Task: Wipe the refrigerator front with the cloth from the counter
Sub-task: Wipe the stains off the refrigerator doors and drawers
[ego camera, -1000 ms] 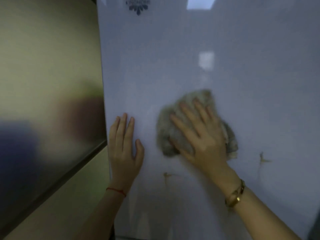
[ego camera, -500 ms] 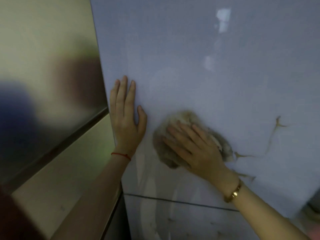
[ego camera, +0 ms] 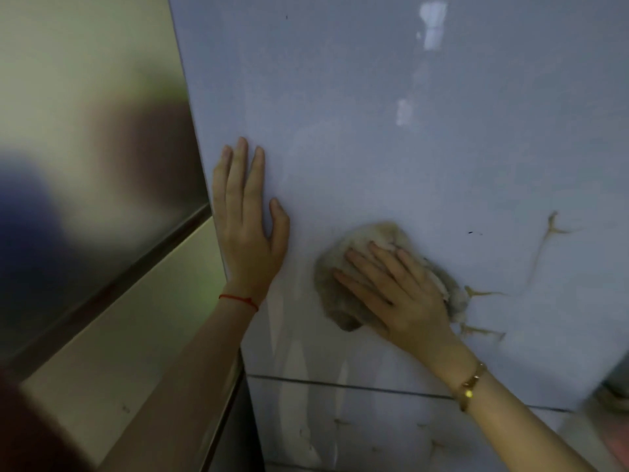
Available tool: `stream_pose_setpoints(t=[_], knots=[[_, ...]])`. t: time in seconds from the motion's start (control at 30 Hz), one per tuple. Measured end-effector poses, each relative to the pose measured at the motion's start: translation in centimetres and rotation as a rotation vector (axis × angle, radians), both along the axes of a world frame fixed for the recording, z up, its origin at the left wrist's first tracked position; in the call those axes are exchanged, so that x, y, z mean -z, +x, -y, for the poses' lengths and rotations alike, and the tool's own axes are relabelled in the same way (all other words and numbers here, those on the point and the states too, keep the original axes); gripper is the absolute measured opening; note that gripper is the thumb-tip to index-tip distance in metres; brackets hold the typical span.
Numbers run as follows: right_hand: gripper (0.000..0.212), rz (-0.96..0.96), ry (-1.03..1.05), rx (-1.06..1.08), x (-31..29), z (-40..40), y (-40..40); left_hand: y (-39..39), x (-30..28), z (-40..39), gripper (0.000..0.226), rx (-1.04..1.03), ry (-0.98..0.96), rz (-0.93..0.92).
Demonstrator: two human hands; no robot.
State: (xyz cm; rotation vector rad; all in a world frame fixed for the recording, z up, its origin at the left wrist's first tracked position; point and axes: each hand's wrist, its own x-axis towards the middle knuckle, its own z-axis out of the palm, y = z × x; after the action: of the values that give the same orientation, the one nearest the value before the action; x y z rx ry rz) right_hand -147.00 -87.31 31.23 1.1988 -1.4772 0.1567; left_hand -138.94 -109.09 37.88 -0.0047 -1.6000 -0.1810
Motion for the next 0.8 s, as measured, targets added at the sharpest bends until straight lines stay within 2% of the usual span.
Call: stream_pose_setpoints(t=[0.1,0.2,0.27,0.4,0.47,0.53,0.6,0.67,0.73,0.8], knots=[[0.045,0.072,-0.246,0.012,-3.6,-1.6,-0.7,-0.1,0.1,0.0,0.046,0.009,0.001,0.006],[0.045,0.116,-0.539,0.020,-7.8,-0.1,-0.6,-0.1,0.1,0.1,0.046,0.006,0.004,0.007],[0.049,0.128,-0.511,-0.002,-7.0,1.5,0.2,-0.1,0.2,0.2,0.047,0.011,0.000,0.009],[0.044,0.123,-0.294,0.021,0.7,0.1,0.5,-0.1,0.3,0.1,0.048,0.010,-0.008,0.003],[0.041,0.171,-0.338,0.062,2.6,-2.3,-0.3,-0.2,0.3,0.1,0.048,0.006,-0.003,-0.005],[0.041,0.202,-0.507,0.082,1.4,-4.3,-1.3,-0.2,0.3,0.2,0.048,0.001,-0.003,-0.008],[0.041,0.215,-0.714,0.074,-2.2,-5.5,-2.1,-0.2,0.3,0.1,0.048,0.004,-0.004,-0.009],[0.043,0.224,-0.823,0.066,-5.6,-5.4,-2.3,-0.3,0.4,0.0,0.047,0.006,-0.002,-0.010],[0.045,0.225,-0.761,0.058,-6.2,-4.1,-1.7,-0.3,0.4,0.1,0.047,0.010,-0.001,-0.014],[0.047,0.189,-0.576,0.064,-3.8,-3.0,-1.2,-0.3,0.5,0.2,0.047,0.003,-0.004,-0.023]])
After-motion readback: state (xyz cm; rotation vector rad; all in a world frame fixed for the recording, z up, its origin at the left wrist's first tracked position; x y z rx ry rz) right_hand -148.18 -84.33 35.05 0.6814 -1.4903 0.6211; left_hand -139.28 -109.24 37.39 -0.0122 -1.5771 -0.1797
